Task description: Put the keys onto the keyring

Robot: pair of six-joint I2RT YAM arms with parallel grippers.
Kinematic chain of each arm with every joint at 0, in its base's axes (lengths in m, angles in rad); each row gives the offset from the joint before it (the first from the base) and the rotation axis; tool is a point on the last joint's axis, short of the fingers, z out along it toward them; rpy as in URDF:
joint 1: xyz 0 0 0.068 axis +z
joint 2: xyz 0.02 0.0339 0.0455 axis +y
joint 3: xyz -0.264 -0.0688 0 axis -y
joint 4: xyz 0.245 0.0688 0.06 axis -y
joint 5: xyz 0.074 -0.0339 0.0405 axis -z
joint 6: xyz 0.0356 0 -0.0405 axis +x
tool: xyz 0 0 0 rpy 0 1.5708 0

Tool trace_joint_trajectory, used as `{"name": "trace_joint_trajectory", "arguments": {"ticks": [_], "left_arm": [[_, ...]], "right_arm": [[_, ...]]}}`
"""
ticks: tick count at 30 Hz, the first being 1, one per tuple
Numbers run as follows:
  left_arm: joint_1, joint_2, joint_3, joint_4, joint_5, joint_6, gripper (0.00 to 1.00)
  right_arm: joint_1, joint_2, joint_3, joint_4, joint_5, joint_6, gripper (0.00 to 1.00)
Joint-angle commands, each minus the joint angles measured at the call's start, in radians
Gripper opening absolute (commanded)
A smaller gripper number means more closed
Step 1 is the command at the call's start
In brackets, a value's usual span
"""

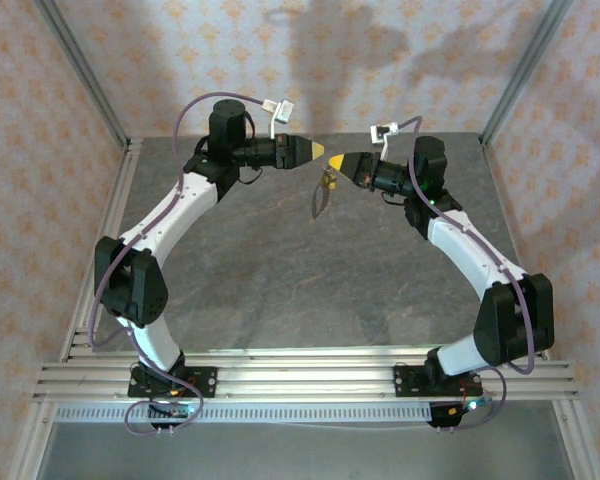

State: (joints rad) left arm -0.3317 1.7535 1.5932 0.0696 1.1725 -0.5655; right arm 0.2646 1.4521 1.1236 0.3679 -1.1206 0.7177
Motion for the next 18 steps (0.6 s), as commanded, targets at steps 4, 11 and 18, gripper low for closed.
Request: {"name": "trace_joint_trajectory", "arguments": {"ticks": [4, 11, 18], "left_arm": [[-0.005, 0.015, -0.019, 0.067, 0.039, -0.025, 0.37], [-0.017, 0.022, -0.018, 0.078, 0.048, -0.031, 0.36], [-0.037, 0.035, -0.009, 0.068, 0.064, -0.022, 0.34]], "right_arm": [[-0.004, -0.013, 0.018, 0.095, 0.012, 0.022, 0.00], [-0.004, -0.007, 0.023, 0.098, 0.019, 0.023, 0.00], [-0.007, -0.004, 0.025, 0.106, 0.025, 0.029, 0.00]]}}
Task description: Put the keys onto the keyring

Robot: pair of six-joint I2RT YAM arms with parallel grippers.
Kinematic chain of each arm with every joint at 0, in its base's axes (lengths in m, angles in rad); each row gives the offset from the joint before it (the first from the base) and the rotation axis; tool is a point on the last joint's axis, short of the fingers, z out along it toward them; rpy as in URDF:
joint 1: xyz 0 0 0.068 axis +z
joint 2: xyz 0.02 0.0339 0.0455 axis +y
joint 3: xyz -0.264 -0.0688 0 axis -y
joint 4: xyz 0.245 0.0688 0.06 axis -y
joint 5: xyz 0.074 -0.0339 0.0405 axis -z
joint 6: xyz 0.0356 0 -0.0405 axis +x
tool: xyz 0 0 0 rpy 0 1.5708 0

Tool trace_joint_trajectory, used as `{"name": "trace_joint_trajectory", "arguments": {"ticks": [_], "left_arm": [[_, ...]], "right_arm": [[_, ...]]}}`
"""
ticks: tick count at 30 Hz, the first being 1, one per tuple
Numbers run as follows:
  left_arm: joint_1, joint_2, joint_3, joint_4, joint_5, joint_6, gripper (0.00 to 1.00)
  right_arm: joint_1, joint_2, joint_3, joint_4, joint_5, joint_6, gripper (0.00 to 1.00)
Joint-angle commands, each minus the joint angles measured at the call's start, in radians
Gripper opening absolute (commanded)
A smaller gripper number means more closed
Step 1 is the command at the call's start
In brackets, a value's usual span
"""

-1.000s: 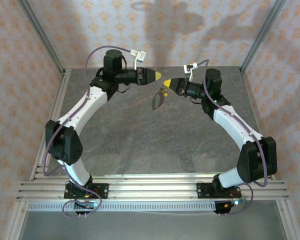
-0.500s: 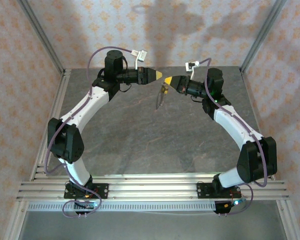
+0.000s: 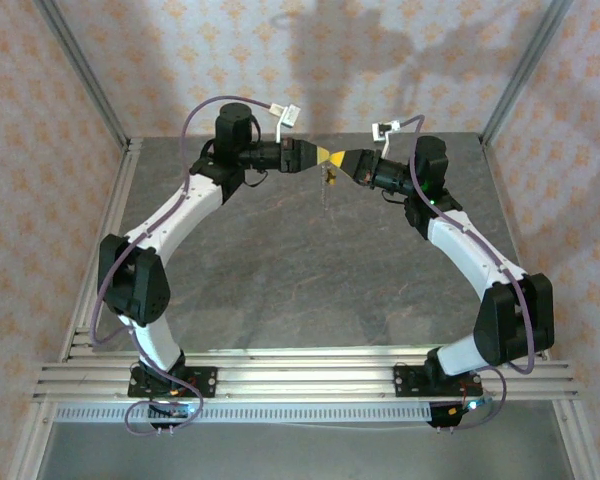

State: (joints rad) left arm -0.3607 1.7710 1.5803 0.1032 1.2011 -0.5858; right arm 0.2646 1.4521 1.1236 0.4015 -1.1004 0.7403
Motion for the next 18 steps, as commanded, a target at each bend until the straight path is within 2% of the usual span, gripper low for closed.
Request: {"name": "trace_joint_trajectory", "arguments": {"ticks": [1, 5, 11, 18], "left_arm": [[-0.010, 0.018, 0.004, 0.035, 0.036, -0.002, 0.34], [-0.014, 0.013, 0.006, 0.036, 0.039, 0.000, 0.29], [-0.018, 0.008, 0.006, 0.043, 0.043, -0.003, 0.15], [-0.029, 0.002, 0.007, 0.050, 0.041, 0.000, 0.08]], "right_arm": [[-0.007, -0.004, 0.025, 0.072, 0.006, 0.005, 0.00], [-0.010, -0.003, 0.024, 0.071, 0.007, 0.006, 0.00], [-0.016, -0.007, 0.017, 0.071, 0.011, 0.008, 0.00], [-0.017, -0.007, 0.016, 0.069, 0.011, 0.009, 0.00]]}}
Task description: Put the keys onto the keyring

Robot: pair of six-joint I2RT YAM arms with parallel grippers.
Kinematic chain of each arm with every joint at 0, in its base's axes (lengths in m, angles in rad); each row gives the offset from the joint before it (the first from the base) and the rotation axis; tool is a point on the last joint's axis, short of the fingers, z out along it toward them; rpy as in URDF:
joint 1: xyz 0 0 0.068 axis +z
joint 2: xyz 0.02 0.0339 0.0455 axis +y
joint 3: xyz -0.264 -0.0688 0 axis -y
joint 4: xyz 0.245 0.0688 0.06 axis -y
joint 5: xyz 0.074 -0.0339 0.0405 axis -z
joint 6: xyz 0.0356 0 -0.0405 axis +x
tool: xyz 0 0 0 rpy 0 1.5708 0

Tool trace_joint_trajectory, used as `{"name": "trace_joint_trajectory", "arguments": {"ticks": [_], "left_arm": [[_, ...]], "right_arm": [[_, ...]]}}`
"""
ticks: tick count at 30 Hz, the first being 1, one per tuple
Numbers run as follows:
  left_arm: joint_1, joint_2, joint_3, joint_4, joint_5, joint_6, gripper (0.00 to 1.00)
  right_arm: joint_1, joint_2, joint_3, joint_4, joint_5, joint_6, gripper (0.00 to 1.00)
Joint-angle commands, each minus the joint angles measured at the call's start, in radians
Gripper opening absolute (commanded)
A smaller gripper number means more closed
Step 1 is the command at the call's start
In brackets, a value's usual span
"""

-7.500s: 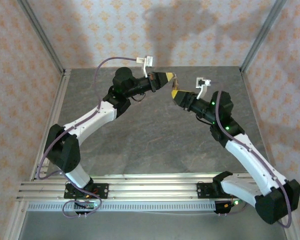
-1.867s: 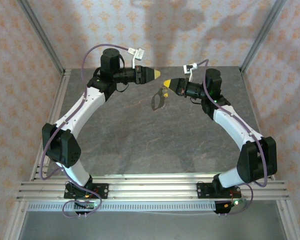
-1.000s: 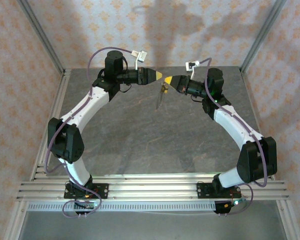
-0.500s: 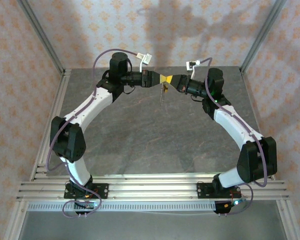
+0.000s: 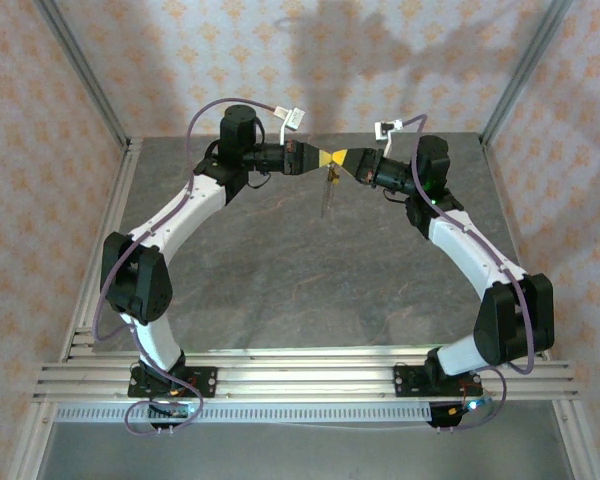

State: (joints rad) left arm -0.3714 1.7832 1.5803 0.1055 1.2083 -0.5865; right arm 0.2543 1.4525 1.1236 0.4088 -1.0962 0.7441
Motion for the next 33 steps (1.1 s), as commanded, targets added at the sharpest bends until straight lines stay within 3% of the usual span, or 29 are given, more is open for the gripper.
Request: {"name": "trace_joint_trajectory", "arguments": {"ticks": [1, 3, 5, 7, 9, 13, 21, 33], "left_arm": [[-0.019, -0.011, 0.007, 0.046, 0.027, 0.001, 0.04], [-0.020, -0.013, 0.008, 0.046, -0.002, -0.003, 0.00], [-0.020, -0.024, -0.005, 0.066, -0.050, -0.019, 0.00], [-0.018, -0.035, -0.023, 0.108, -0.091, -0.051, 0.00], [-0.018, -0.047, -0.045, 0.168, -0.130, -0.098, 0.00], [-0.018, -0.070, -0.077, 0.269, -0.190, -0.167, 0.00], [-0.020, -0.088, -0.101, 0.397, -0.233, -0.265, 0.00], [-0.037, -0.094, -0.097, 0.461, -0.237, -0.325, 0.00]], "right_arm": [[-0.007, -0.009, 0.018, 0.060, 0.004, 0.005, 0.00], [-0.008, -0.013, 0.019, 0.046, 0.005, -0.001, 0.00], [-0.020, -0.029, 0.017, 0.020, 0.029, -0.008, 0.18], [-0.049, -0.054, -0.002, 0.026, 0.057, 0.005, 0.30], [-0.085, -0.083, -0.030, 0.051, 0.084, 0.032, 0.34], [-0.144, -0.147, -0.095, 0.081, 0.130, 0.067, 0.35], [-0.146, -0.229, -0.182, 0.013, 0.251, 0.005, 0.38], [-0.025, -0.222, -0.114, -0.122, 0.298, -0.165, 0.45]]}}
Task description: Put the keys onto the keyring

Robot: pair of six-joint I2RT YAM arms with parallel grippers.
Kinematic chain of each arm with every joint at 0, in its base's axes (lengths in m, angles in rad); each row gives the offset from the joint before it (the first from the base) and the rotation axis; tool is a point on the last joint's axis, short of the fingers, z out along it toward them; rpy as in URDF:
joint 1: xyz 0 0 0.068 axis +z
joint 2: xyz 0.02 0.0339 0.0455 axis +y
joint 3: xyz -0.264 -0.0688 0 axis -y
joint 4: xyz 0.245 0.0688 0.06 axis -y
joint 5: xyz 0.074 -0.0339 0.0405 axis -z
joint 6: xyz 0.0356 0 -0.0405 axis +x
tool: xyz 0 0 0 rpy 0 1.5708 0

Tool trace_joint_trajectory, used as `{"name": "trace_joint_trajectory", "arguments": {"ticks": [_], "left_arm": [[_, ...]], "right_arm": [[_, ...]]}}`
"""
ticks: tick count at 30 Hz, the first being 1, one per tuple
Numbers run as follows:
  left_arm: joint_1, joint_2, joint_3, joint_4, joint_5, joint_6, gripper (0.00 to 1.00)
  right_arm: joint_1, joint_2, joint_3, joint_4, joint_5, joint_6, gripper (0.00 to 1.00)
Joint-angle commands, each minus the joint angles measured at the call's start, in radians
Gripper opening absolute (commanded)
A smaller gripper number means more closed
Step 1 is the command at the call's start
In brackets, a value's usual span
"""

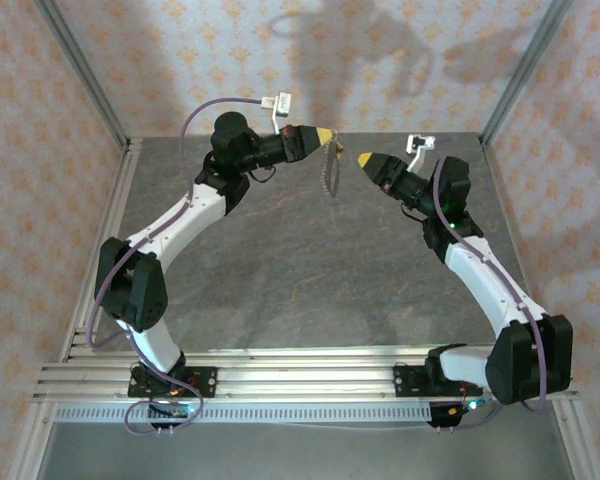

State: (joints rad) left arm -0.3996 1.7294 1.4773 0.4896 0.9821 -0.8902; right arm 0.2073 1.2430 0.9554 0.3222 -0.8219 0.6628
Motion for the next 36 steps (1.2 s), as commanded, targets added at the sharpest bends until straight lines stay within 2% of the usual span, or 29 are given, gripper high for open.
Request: {"name": "trace_joint_trajectory", "arguments": {"ticks": [1, 23, 26, 30, 33, 36], "left_arm": [[-0.008, -0.042, 0.008, 0.078, -0.011, -0.026, 0.00], [-0.025, -0.034, 0.023, 0.120, -0.006, -0.081, 0.00], [-0.025, -0.036, 0.021, 0.119, -0.008, -0.084, 0.00], [-0.025, -0.033, 0.018, 0.131, -0.015, -0.094, 0.00], [-0.024, -0.030, 0.018, 0.140, -0.019, -0.104, 0.00], [-0.022, -0.035, 0.014, 0.142, -0.029, -0.105, 0.00]], "right_arm": [[0.031, -0.013, 0.059, -0.042, 0.026, -0.094, 0.45], [0.124, 0.068, 0.192, -0.094, 0.036, -0.180, 0.44], [0.124, 0.069, 0.191, -0.098, 0.035, -0.184, 0.35], [0.124, 0.058, 0.186, -0.101, 0.016, -0.189, 0.12], [0.126, 0.048, 0.177, -0.105, -0.002, -0.192, 0.00], [0.126, 0.033, 0.168, -0.123, -0.012, -0.200, 0.00]]}}
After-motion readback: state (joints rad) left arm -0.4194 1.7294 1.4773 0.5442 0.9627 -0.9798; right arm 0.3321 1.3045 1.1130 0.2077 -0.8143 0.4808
